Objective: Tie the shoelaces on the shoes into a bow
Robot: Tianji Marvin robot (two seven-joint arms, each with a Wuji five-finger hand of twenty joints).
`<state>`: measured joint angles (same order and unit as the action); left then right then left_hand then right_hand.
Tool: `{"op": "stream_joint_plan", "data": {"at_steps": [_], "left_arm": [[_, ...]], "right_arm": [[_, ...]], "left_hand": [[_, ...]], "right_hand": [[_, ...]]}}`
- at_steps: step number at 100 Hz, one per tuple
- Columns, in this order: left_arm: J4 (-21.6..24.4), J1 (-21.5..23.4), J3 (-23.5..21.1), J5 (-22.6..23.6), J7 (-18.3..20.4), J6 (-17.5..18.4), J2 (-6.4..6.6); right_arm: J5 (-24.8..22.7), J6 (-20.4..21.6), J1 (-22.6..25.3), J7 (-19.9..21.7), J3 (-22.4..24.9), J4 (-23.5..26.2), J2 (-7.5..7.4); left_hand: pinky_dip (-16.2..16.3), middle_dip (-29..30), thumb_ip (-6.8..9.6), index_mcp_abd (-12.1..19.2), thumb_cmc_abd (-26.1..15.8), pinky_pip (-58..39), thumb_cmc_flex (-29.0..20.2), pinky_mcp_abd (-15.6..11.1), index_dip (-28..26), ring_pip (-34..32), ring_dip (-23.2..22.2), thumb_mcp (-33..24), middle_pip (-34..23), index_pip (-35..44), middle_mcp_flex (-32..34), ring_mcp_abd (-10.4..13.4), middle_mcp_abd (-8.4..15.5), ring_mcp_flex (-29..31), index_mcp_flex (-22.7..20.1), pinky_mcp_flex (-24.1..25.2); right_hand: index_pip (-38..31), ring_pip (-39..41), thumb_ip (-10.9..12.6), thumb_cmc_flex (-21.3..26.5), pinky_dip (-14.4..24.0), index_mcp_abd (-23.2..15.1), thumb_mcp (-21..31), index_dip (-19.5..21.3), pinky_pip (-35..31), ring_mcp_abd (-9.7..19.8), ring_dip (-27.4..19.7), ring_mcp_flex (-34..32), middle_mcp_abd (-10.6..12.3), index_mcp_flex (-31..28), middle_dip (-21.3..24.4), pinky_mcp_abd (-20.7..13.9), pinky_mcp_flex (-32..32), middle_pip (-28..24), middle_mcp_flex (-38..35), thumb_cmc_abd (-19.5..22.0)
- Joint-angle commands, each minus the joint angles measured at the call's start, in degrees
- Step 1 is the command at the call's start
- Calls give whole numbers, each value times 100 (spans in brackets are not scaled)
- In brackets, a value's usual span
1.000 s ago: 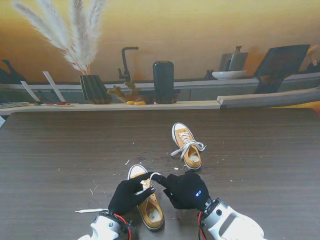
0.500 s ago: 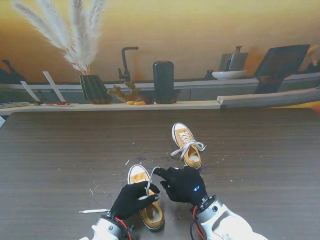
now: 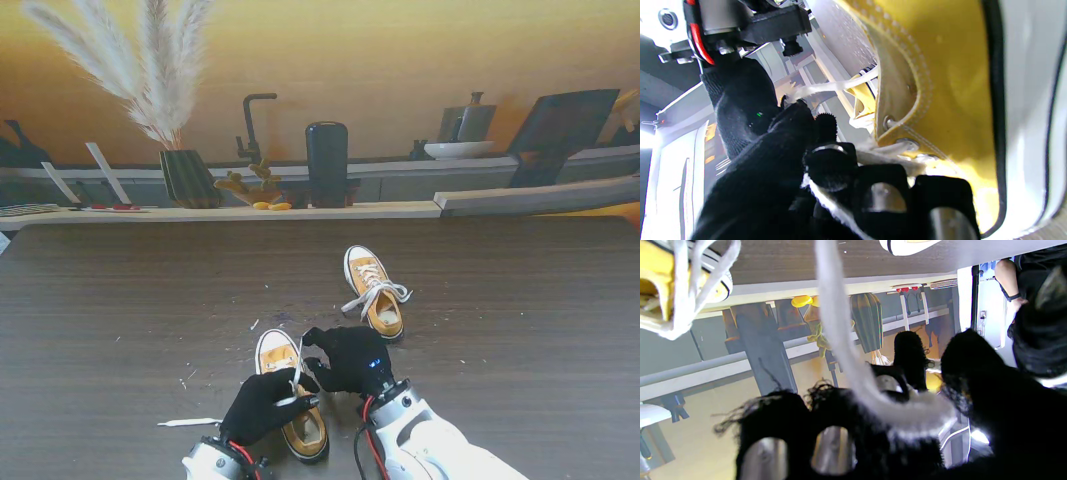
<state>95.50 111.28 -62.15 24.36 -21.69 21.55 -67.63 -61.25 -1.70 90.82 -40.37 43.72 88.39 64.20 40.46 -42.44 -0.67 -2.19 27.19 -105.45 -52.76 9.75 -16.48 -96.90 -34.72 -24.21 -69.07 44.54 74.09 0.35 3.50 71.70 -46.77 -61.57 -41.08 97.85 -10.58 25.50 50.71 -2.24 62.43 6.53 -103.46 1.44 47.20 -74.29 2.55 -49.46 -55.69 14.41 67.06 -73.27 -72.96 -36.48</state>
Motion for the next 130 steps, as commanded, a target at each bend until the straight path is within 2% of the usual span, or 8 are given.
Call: {"op": "stream_joint_plan", "data": {"at_steps": [1,19,22,31,49,90,103,130], "left_arm": [[63,30,1,0,137,11,13],[58,31,26,-25,150,25,13],[59,34,27,-22,155,25,15],[64,42,35,-12,145,19,14],[88,47,51,-13,201,-61,29],[99,53,65,91,36,-219,3],[132,225,-24,594,-576,-381,-49],[438,915,-483,1339,-1319,-436,-54]], "right_arm": [[61,-59,-58,54,-41,-49,91],[320,-174,-213,67,-258,-209,205],[358,-192,-246,50,-296,-247,226],[450,-249,-316,76,-379,-320,266],[720,-293,-408,86,-479,-453,377],[1077,54,-220,369,-311,-283,399],[1180,286,-86,432,-156,-211,382],[1291,294,107,512,89,-151,365]], "left_hand": [[-57,87,-28,410,12,-1453,-183,-712,110,-151,-55,137,-12,-37,428,349,-48,131,-22,-170],[-58,83,-21,356,-4,-1453,-194,-709,184,-149,-55,169,-11,-144,429,351,-48,132,13,-171],[-58,83,-21,352,-4,-1453,-194,-709,194,-148,-54,175,-11,-162,429,352,-48,132,19,-171],[-58,81,-17,313,-15,-1453,-197,-708,225,-146,-54,193,-10,-226,429,353,-48,132,32,-171],[-57,81,-11,277,-57,-1453,-203,-709,240,-139,-53,224,0,-294,427,362,-27,132,27,-171],[-36,73,50,75,-108,-1453,26,-703,240,-115,-49,407,44,-618,426,457,41,133,148,-173],[65,14,17,-397,-269,-1453,1087,-780,-3,-141,-50,-222,64,-1494,422,581,122,135,293,-185],[137,12,-90,-754,-150,-1453,1255,-802,113,-164,-52,22,34,-2012,420,626,194,135,619,-194]], "right_hand": [[-68,431,-118,-108,196,130,-167,-24,-1652,380,151,-105,-25,-207,-63,-254,213,-245,-337,-160],[8,437,-63,-256,308,189,-295,337,-1652,373,334,-109,-8,-595,-76,-279,223,-245,-472,-283],[169,417,9,-300,316,208,-318,767,-1652,374,408,-113,-12,-711,-75,-284,225,-246,-506,-310],[67,423,87,-443,421,211,-346,1066,-1652,398,427,-113,4,-938,-71,-268,232,-245,-564,-397],[-149,450,-14,-962,513,251,-604,1483,-1652,395,477,-111,-3,-1340,-60,-285,244,-256,-711,-260],[234,428,170,-2326,650,411,-2421,1840,-1652,11,464,-99,-388,-1319,-84,106,218,-139,-575,2310],[332,427,221,-2426,601,437,-2443,1813,-1652,-90,400,-95,-455,-1254,-93,241,199,-112,-513,2450],[401,453,214,-2307,569,529,-2291,1797,-1652,-162,364,-89,-516,-1206,-100,340,189,-109,-493,2388]]}}
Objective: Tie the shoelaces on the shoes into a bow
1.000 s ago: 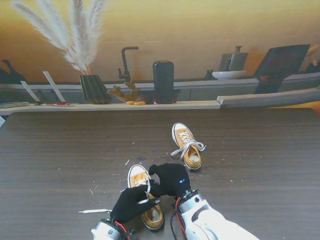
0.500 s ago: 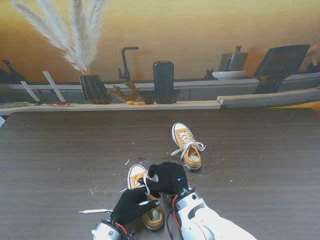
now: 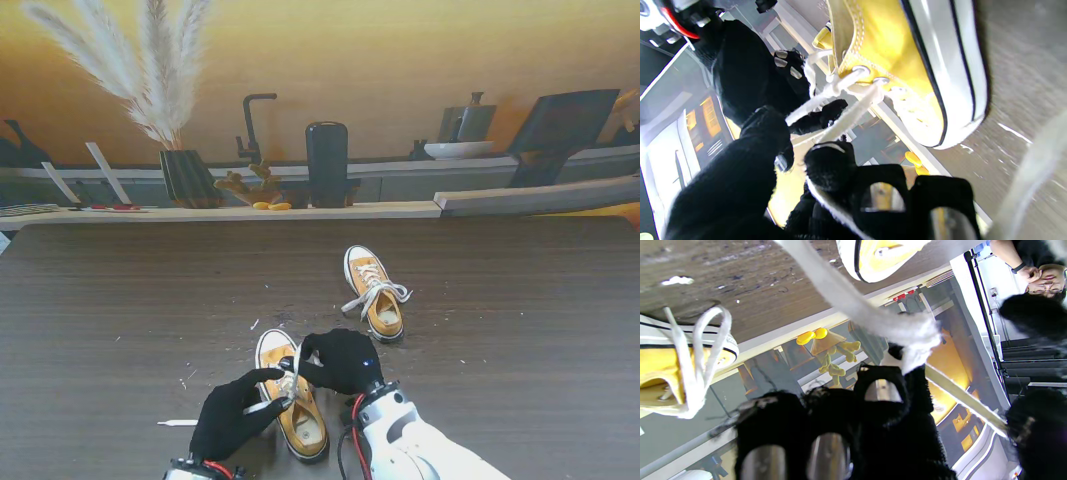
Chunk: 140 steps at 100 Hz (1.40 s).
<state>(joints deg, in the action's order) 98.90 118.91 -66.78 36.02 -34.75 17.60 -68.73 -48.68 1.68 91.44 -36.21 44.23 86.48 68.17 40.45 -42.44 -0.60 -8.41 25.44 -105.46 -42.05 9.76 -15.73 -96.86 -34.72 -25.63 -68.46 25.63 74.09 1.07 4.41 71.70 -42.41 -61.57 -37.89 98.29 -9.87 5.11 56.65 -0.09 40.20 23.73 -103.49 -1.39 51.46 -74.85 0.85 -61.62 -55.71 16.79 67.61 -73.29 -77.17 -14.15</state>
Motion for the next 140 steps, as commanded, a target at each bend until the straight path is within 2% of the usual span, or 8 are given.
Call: {"op": "stream_joint_plan", "data": {"at_steps": [1,21,37,81,90,102,114,140], "left_arm": [[106,169,-31,196,-40,-47,56],[241,326,-171,605,-744,-273,9],[406,370,-289,1217,-1406,-994,14],[749,463,-735,2843,-1282,-3112,300],[789,488,-786,3193,-1058,-3534,370],[912,553,-800,3645,-509,-4190,457],[1167,678,-797,4116,418,-4674,554],[1925,1027,-902,5018,2770,-4895,670]], "right_arm": [[36,-48,49,98,43,41,-32],[30,-116,103,137,107,84,-46],[-10,-147,132,205,144,119,-74],[-19,-170,197,321,266,175,-108],[-26,-173,218,348,301,187,-118],[-45,-190,285,378,356,267,-132],[-73,-174,325,394,396,315,-146],[-104,-146,379,439,466,378,-168]], "left_hand": [[139,13,-100,-136,26,-1451,190,-806,42,-167,-51,172,-27,-134,418,560,108,135,193,-194],[202,45,-87,-217,-325,-1451,330,-828,76,-167,-42,658,65,-325,425,553,71,135,214,-196],[173,77,39,-175,-780,-1451,517,-856,52,-144,-27,806,221,-307,364,505,-74,132,171,-193],[-168,11,231,-11,-942,-1451,439,-859,-12,-20,10,777,382,-170,272,485,-162,135,-10,-171],[-263,-49,365,36,-1038,-1451,313,-977,-26,28,-1,1026,436,-139,277,509,-160,135,-49,-176],[-248,-60,457,159,-938,-1451,-181,-983,-46,50,-3,839,457,-87,304,624,-50,138,-134,-177],[-307,-121,462,344,-399,-1451,-936,-1089,-93,83,-14,515,447,49,303,776,98,140,-126,-174],[-640,-164,469,646,-93,-1450,-985,-1340,-153,197,-6,399,485,400,280,910,103,142,-180,-152]], "right_hand": [[84,409,142,-260,-25,314,-58,76,-1648,119,-62,-32,-347,9,-99,105,134,-107,-72,150],[99,433,98,-212,16,377,71,72,-1648,117,-52,-29,-359,7,-95,131,135,-116,-107,108],[104,447,61,-203,70,390,174,70,-1648,129,-31,-29,-350,-3,-95,129,138,-119,-128,80],[107,517,60,-96,214,378,459,68,-1648,78,77,-20,-346,-47,-99,153,140,-125,-216,-54],[110,538,62,-57,297,387,517,65,-1648,76,133,-18,-336,-55,-100,159,141,-127,-254,-97],[120,534,62,-23,379,380,571,56,-1648,67,184,-19,-342,-59,-104,174,141,-125,-270,-144],[127,527,61,-4,401,367,596,50,-1648,74,206,-21,-334,-59,-106,172,143,-122,-275,-170],[142,514,58,47,422,347,649,37,-1648,67,247,-23,-332,-52,-112,173,143,-115,-284,-241]]}}
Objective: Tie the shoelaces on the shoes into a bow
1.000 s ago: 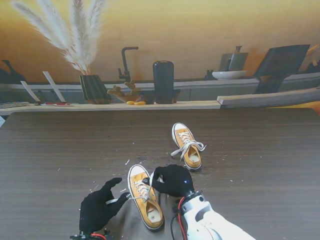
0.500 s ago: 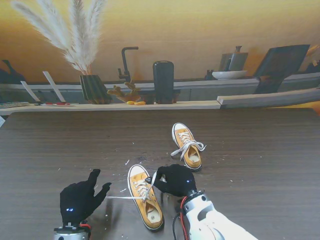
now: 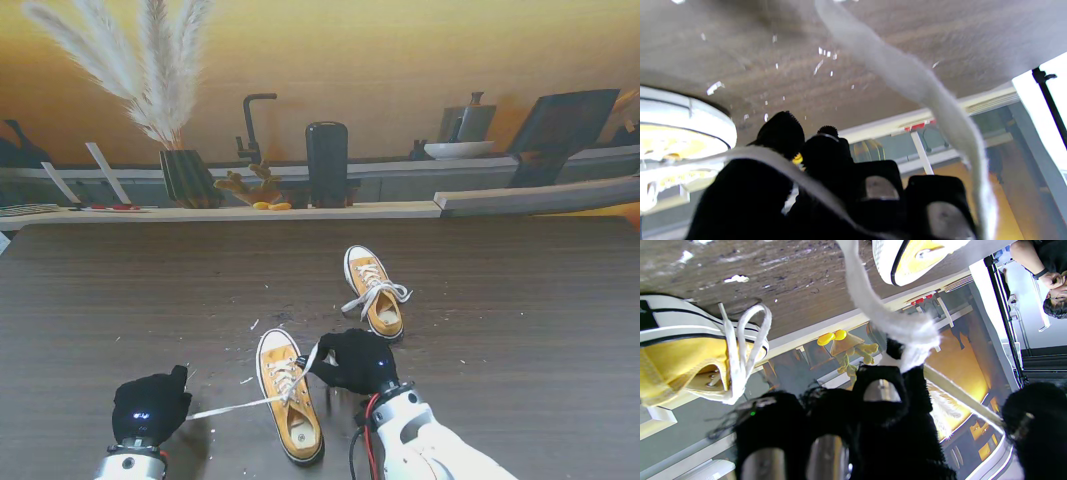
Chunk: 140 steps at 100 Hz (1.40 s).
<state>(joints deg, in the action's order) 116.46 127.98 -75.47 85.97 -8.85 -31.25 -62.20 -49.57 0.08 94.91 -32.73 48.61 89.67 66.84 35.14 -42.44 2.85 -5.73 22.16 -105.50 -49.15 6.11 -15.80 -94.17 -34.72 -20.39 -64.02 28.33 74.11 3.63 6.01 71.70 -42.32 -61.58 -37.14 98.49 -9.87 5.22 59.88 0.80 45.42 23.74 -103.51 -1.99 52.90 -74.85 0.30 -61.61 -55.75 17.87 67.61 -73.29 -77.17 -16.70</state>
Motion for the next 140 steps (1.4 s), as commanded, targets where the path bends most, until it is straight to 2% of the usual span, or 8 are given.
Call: {"op": "stream_joint_plan", "data": {"at_steps": [1,17,29,55,69,86,112,140], "left_arm": [[199,134,-39,52,265,-5,18],[718,363,-166,391,1576,213,7],[1077,512,-353,-134,2243,695,39],[1236,490,-780,-2683,2954,1562,194],[993,357,-1028,-4634,3198,2128,264],[576,123,-1065,-6310,3537,2668,328],[-244,-185,-715,-8793,3309,3723,205],[-959,-423,-73,-9846,2039,4759,-115]], "right_arm": [[-15,16,34,92,31,61,-36],[-29,40,47,104,58,88,-43],[-37,57,57,110,68,112,-47],[-51,77,69,100,83,143,-49],[-60,92,74,105,99,156,-54],[-79,96,65,112,103,159,-59],[-107,63,33,115,59,144,-63],[38,236,-3,205,53,108,-49]], "left_hand": [[-115,-165,126,395,245,-1445,-282,-979,-149,-69,-6,-123,43,144,276,657,-57,142,-199,-150],[-305,-204,185,583,269,-1401,-446,-1060,-210,19,-16,66,87,705,244,716,-59,144,-239,-140],[-360,-220,219,710,242,-1342,-484,-1071,-408,62,-16,138,111,1083,217,742,-65,144,-338,-133],[-416,-258,293,736,223,-1293,-609,-996,-583,106,-16,117,93,1399,177,718,-88,145,-395,-123],[-433,-263,279,674,200,-1295,-619,-936,-583,132,-12,147,92,1427,132,677,-143,143,-369,-117],[-455,-261,237,627,135,-1303,-617,-867,-541,182,-2,253,96,1410,108,623,-188,144,-379,-113],[-588,-262,145,1304,29,-1281,-862,-505,-25,258,-15,674,183,636,22,291,-440,144,-302,-85],[-625,-304,82,1376,97,-1312,-841,-262,31,201,-37,747,256,584,93,208,-505,146,-321,-71]], "right_hand": [[68,495,58,37,99,259,129,35,-1647,126,105,-23,-279,-53,-108,67,142,-114,-284,15],[70,490,58,41,102,247,155,29,-1647,122,118,-24,-286,-59,-112,71,142,-112,-288,10],[67,487,58,44,102,244,172,28,-1647,116,124,-24,-285,-66,-113,73,142,-109,-289,5],[72,481,60,48,94,220,203,21,-1647,114,130,-25,-286,-55,-116,76,142,-107,-287,-3],[81,435,57,51,73,197,210,17,-1647,176,92,-33,-294,-41,-118,66,143,-100,-275,-14],[83,440,59,60,67,175,219,18,-1647,186,74,-33,-294,-29,-120,55,144,-98,-269,-16],[81,444,62,82,47,136,250,23,-1647,175,51,-31,-290,-18,-124,46,145,-87,-240,-43],[153,420,30,272,-94,39,225,16,-1647,249,-10,-35,-215,126,-135,-86,156,-80,-102,-383]]}}
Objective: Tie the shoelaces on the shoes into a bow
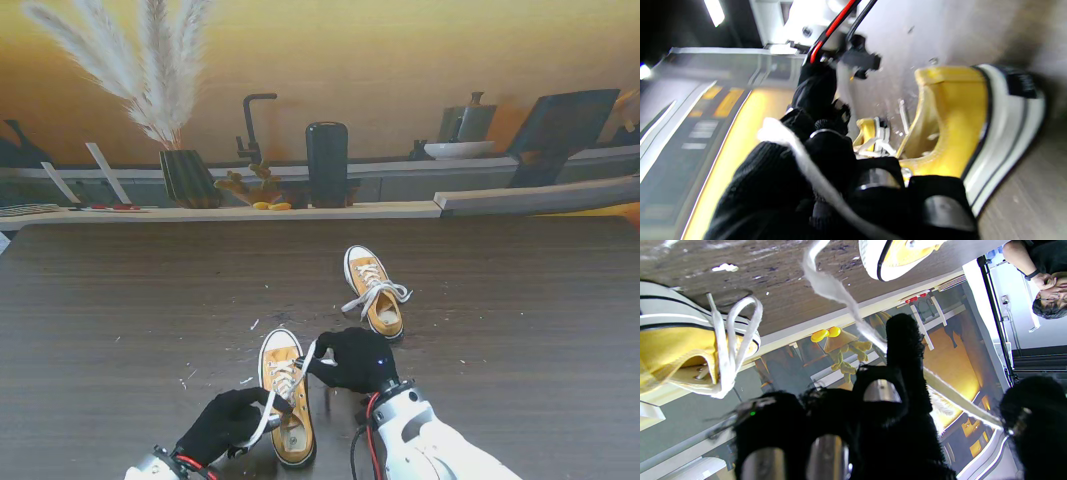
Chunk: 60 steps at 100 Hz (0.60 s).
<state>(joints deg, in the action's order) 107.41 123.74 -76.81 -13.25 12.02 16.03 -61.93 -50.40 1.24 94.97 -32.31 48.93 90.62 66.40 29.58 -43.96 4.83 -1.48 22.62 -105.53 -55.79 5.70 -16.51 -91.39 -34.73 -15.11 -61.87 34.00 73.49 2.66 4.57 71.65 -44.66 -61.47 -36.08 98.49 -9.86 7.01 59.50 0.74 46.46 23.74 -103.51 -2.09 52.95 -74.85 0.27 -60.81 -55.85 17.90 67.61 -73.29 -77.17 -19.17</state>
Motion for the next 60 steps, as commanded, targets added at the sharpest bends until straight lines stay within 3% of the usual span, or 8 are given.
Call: {"op": "stream_joint_plan", "data": {"at_steps": [1,17,33,56,60], "left_arm": [[-71,-3,79,71,-105,57,-155],[-349,-94,348,38,-872,513,-324],[-551,-192,579,87,-1550,909,-472],[-802,-375,820,509,-2511,1220,-696],[-842,-411,855,601,-2665,1242,-733]], "right_arm": [[144,137,-7,172,23,14,-2],[483,445,3,214,39,-34,57],[1285,722,138,694,166,122,126],[1578,805,230,874,247,226,138],[1587,832,239,858,253,228,142]], "left_hand": [[-69,-153,-118,948,55,-1311,-173,-218,103,-78,-37,219,42,19,160,305,-363,151,-88,-83],[-54,-176,-112,952,129,-1368,-79,-201,108,-170,-57,179,64,88,232,318,-340,153,-139,-89],[-14,-238,-223,942,245,-1425,145,-265,209,-235,-10,-79,108,209,277,343,-300,149,-114,-95],[20,-233,-219,833,373,-1445,387,-268,189,-249,-5,-112,154,149,223,400,-201,148,73,-101],[63,-254,-383,798,449,-1444,579,-290,78,-261,15,-478,172,-7,202,395,-198,147,80,-102]], "right_hand": [[50,419,29,111,-59,43,123,15,-1647,253,-18,-35,-211,49,-125,-86,155,-81,-101,-161],[78,411,19,264,-124,-115,165,18,-1647,346,-45,-40,-96,126,-132,-180,168,-117,-60,-408],[77,402,18,386,-178,-186,316,26,-1647,328,-71,-39,-100,168,-123,-192,164,-128,-13,-629],[80,359,13,523,-229,-285,466,28,-1647,362,-135,-43,-67,231,-121,-205,161,-118,143,-862],[71,335,6,531,-341,-326,543,36,-1647,362,-205,-46,-71,263,-112,-243,153,-108,217,-920]]}}
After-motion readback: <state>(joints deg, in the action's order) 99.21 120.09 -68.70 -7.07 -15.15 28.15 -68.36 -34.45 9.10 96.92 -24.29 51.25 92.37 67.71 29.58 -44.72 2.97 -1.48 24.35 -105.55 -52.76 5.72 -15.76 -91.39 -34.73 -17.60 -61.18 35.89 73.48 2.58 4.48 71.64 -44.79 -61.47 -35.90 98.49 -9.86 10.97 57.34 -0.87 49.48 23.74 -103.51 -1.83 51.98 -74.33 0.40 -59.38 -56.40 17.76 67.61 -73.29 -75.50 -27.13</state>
